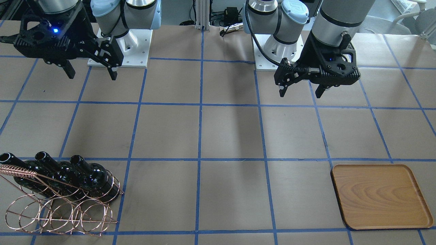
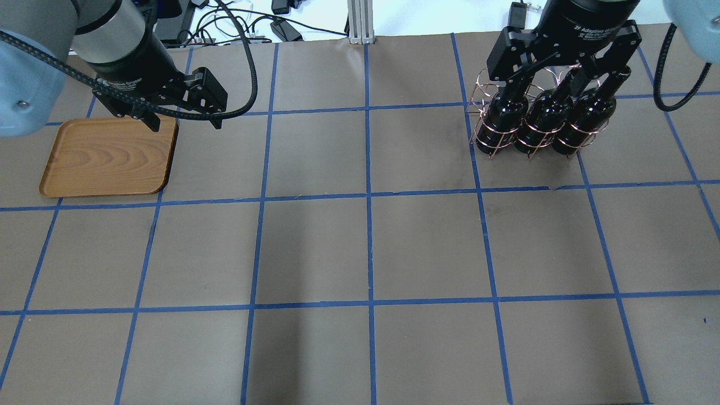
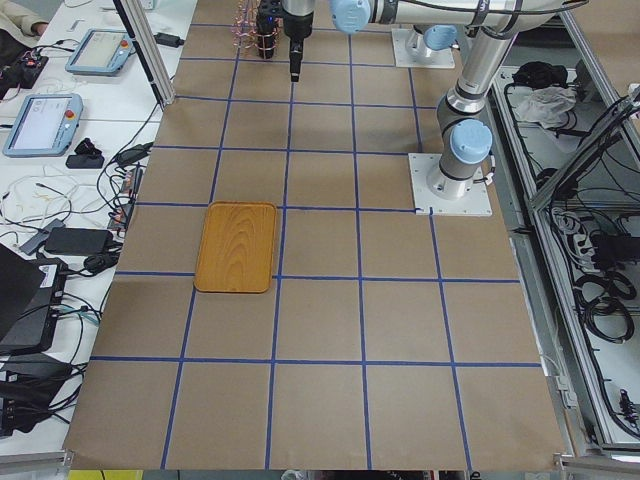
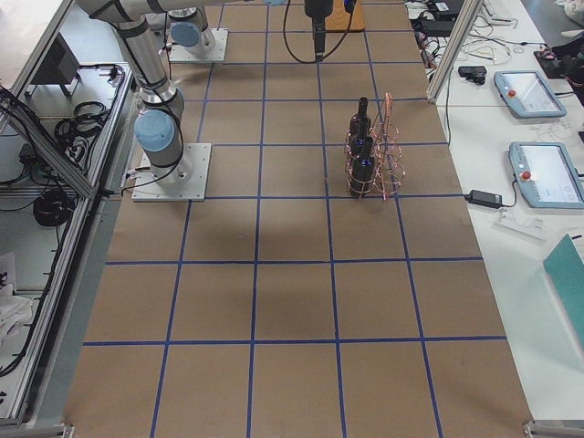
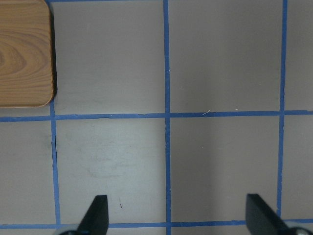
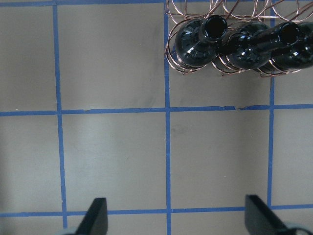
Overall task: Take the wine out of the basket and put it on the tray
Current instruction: 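Move the right gripper above the copper wine rack toward a bottle neck, then lower the right gripper and close it on a dark wine bottle neck, then lift the bottle out of the rack with the right gripper, then carry the bottle toward the table center and stand it upright with the right gripper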
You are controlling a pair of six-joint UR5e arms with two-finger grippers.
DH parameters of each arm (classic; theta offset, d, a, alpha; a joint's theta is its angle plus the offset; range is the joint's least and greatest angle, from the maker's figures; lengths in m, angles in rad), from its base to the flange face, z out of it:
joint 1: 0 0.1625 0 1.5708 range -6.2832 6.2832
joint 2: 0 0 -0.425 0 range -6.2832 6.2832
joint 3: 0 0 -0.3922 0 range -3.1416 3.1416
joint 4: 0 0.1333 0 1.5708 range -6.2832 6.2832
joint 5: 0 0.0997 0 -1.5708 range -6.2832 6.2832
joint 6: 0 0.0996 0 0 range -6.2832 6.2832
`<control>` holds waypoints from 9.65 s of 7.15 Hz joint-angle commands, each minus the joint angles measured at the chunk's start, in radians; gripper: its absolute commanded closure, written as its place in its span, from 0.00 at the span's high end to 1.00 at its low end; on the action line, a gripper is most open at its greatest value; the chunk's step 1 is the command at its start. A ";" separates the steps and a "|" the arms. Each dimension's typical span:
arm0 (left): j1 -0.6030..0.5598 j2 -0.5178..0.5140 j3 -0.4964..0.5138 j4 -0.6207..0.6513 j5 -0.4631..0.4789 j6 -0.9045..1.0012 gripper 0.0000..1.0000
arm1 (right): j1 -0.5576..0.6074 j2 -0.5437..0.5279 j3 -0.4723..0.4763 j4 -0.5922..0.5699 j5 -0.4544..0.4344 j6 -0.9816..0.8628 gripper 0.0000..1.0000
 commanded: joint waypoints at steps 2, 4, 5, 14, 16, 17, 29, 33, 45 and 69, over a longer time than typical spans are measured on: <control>0.000 -0.001 0.000 0.001 0.000 0.000 1.00 | -0.146 0.094 -0.019 -0.082 0.001 -0.092 1.00; 0.000 -0.001 0.000 0.003 -0.002 0.000 1.00 | -0.159 0.203 -0.053 -0.160 -0.004 -0.112 1.00; 0.000 -0.001 0.000 0.004 0.000 0.000 1.00 | -0.162 0.247 -0.057 -0.205 -0.004 -0.157 1.00; 0.008 0.005 0.000 0.000 0.003 -0.002 1.00 | -0.194 0.351 -0.047 -0.274 -0.005 -0.244 0.77; 0.006 0.005 0.000 -0.002 0.003 0.000 1.00 | -0.202 0.351 -0.048 -0.273 -0.004 -0.245 0.45; 0.006 0.007 0.000 -0.002 0.003 -0.002 1.00 | -0.202 0.349 -0.048 -0.271 -0.005 -0.245 0.33; 0.006 0.013 -0.012 0.003 -0.005 -0.003 1.00 | -0.198 0.112 -0.123 -0.017 -0.010 -0.227 0.19; 0.011 0.033 -0.011 -0.003 0.006 0.000 1.00 | -0.095 0.032 -0.006 0.105 0.004 -0.001 0.10; 0.020 0.039 -0.018 0.000 0.010 0.035 1.00 | 0.557 0.174 0.130 -0.147 0.076 0.746 0.04; 0.091 0.060 -0.017 -0.088 0.069 0.215 1.00 | 0.571 0.145 0.107 -0.256 0.040 0.739 1.00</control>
